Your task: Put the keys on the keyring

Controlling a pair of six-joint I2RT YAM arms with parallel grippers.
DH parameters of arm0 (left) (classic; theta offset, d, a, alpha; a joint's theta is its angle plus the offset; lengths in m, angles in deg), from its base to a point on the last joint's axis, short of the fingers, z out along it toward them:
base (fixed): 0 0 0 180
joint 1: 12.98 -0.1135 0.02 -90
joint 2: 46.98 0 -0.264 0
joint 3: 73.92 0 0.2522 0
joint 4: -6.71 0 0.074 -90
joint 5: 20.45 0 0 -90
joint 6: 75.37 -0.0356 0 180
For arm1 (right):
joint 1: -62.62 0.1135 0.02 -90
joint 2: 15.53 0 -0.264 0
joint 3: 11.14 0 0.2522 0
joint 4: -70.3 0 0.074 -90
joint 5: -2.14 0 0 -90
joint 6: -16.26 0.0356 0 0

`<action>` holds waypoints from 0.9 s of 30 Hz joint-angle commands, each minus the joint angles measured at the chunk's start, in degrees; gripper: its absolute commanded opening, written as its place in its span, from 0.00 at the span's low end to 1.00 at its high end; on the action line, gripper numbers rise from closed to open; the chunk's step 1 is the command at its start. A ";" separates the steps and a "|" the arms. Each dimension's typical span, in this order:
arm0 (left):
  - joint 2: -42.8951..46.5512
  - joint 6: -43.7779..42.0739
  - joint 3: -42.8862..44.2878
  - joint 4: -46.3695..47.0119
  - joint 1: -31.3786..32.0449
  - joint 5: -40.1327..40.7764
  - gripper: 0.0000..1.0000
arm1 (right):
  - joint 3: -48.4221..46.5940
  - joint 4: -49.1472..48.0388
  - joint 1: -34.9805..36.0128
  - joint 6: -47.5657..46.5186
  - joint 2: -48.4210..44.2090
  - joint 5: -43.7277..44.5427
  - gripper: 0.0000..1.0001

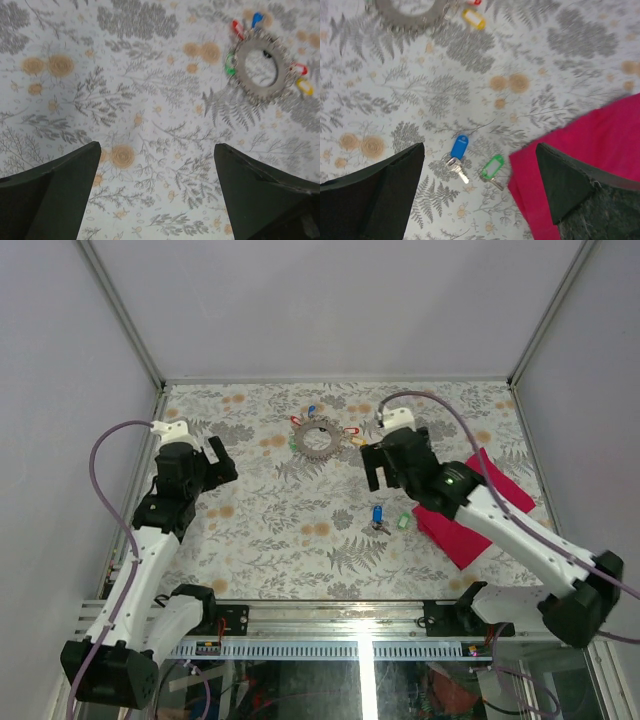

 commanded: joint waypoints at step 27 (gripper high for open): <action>-3.21 -2.86 -1.86 -1.33 -0.17 -3.99 1.00 | -40.95 -17.46 -9.05 -9.44 62.80 -43.99 0.81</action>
